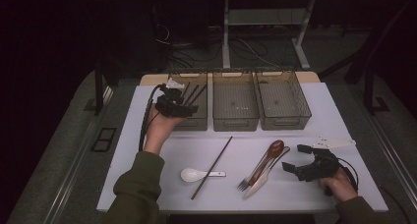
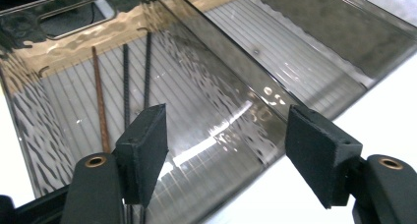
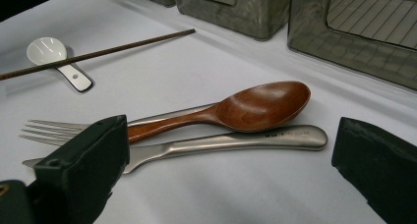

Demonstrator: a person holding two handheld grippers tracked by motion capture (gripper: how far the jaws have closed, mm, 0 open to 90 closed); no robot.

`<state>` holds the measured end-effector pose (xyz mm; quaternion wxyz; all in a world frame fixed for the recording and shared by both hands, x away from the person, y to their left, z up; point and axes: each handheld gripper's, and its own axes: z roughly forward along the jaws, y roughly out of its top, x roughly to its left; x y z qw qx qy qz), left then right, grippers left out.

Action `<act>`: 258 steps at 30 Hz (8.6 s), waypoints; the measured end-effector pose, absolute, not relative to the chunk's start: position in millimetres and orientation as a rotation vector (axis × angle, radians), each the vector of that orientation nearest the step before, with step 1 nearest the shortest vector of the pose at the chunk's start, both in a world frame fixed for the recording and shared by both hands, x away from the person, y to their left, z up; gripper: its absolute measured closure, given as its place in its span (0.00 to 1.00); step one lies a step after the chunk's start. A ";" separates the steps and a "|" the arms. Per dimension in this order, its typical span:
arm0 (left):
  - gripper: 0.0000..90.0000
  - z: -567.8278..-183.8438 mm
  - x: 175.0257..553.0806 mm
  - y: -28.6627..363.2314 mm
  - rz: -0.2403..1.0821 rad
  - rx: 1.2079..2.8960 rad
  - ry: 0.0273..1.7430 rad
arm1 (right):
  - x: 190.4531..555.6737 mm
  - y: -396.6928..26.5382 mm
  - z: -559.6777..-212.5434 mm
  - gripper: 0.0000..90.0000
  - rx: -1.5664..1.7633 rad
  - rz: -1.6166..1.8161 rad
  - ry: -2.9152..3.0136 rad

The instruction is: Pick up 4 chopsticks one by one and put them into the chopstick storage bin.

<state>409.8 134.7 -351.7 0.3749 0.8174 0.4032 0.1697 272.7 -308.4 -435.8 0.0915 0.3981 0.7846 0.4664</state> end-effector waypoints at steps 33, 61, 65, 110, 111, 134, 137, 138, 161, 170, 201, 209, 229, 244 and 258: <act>0.30 -387.5 326.2 102.0 0.372 2.088 0.912 | 272.5 -307.9 -436.2 0.01 1.175 1.383 2.329; 0.49 -425.7 299.3 75.1 0.238 2.177 0.880 | 272.2 -307.0 -436.4 0.01 1.170 1.380 2.330; 0.56 -430.2 299.5 72.2 0.204 2.206 0.895 | 272.3 -306.9 -436.4 0.01 1.170 1.380 2.329; 0.93 -433.8 300.8 65.8 0.196 2.306 0.942 | 271.9 -306.9 -435.5 0.01 1.169 1.382 2.330; 0.94 -433.4 300.7 65.6 0.193 2.301 0.942 | 271.9 -306.8 -435.6 0.01 1.169 1.382 2.330; 0.94 -411.3 301.0 82.1 0.161 2.260 0.878 | 270.7 -299.0 -437.6 0.01 1.164 1.367 2.351; 0.94 -407.9 302.4 87.3 0.168 2.252 0.872 | 271.1 -299.5 -437.7 0.01 1.163 1.365 2.350; 0.94 -406.7 303.1 89.4 0.173 2.255 0.867 | 271.1 -299.6 -437.7 0.01 1.163 1.366 2.350; 0.94 -391.1 312.0 132.9 0.205 2.165 0.899 | 272.1 -300.8 -437.8 0.01 1.171 1.367 2.350; 0.94 -384.9 315.9 147.0 0.227 2.123 0.917 | 272.4 -300.8 -438.1 0.01 1.174 1.368 2.347; 0.94 -363.2 358.7 161.0 0.295 2.109 0.911 | 272.5 -301.9 -438.1 0.01 1.182 1.366 2.344; 0.94 -352.4 374.4 160.7 0.312 2.088 0.915 | 272.2 -301.8 -438.1 0.01 1.183 1.366 2.344; 0.94 -332.7 429.5 151.0 0.377 2.074 0.909 | 272.3 -302.6 -438.1 0.01 1.184 1.375 2.337; 0.94 -341.9 478.3 141.2 0.438 2.083 0.928 | 272.7 -304.9 -438.2 0.01 1.193 1.383 2.337; 0.94 -362.5 503.4 143.1 0.445 2.038 1.052 | 273.3 -306.5 -439.2 0.01 1.192 1.389 2.338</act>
